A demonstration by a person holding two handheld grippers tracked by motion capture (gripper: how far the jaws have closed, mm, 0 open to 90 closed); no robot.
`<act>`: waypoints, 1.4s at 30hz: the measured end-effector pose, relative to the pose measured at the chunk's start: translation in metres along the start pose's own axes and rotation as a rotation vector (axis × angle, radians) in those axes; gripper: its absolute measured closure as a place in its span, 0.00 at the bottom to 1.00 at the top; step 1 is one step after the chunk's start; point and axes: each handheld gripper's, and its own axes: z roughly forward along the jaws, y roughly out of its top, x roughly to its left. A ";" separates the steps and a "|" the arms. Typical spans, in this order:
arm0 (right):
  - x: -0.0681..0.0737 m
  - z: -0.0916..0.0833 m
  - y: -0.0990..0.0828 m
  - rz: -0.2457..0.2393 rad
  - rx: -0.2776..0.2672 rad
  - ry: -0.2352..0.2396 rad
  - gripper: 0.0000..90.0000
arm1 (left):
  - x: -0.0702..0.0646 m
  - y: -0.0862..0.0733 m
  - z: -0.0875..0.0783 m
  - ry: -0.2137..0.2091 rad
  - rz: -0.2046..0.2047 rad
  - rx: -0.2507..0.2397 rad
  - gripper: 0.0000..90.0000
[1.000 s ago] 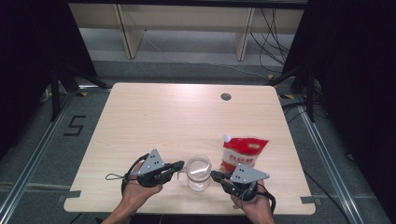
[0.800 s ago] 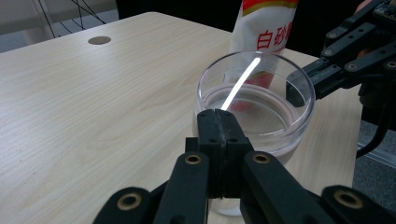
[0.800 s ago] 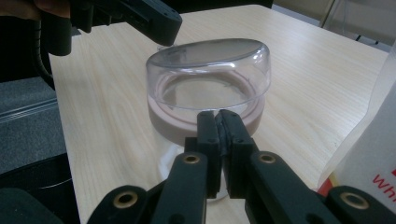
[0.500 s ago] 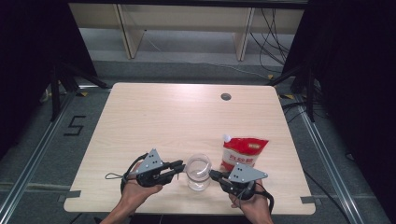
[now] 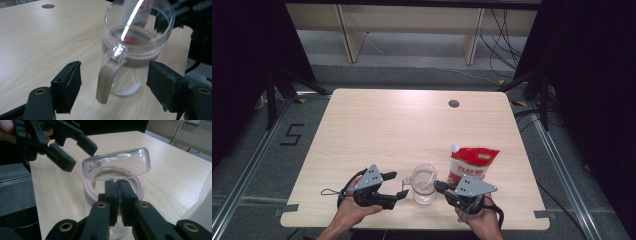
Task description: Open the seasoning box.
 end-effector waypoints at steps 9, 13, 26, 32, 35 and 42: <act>0.004 0.002 0.004 -0.007 -0.004 0.003 0.96 | 0.008 -0.018 -0.003 0.080 0.032 0.057 0.17; 0.006 0.003 0.006 -0.004 -0.004 -0.002 0.96 | 0.013 -0.022 -0.007 0.085 0.062 0.056 0.17; 0.015 0.009 0.017 -0.038 -0.039 0.022 0.96 | 0.007 -0.027 -0.008 0.060 0.041 0.050 0.17; 0.018 0.011 0.020 -0.041 -0.039 0.035 0.95 | 0.009 -0.027 -0.009 0.064 0.053 0.063 0.17; 0.020 0.013 0.021 -0.041 -0.045 0.035 0.95 | 0.008 -0.027 -0.009 0.062 0.049 0.064 0.17; 0.023 0.017 0.024 -0.054 -0.050 0.045 0.95 | 0.009 -0.027 -0.008 0.061 0.062 0.071 0.17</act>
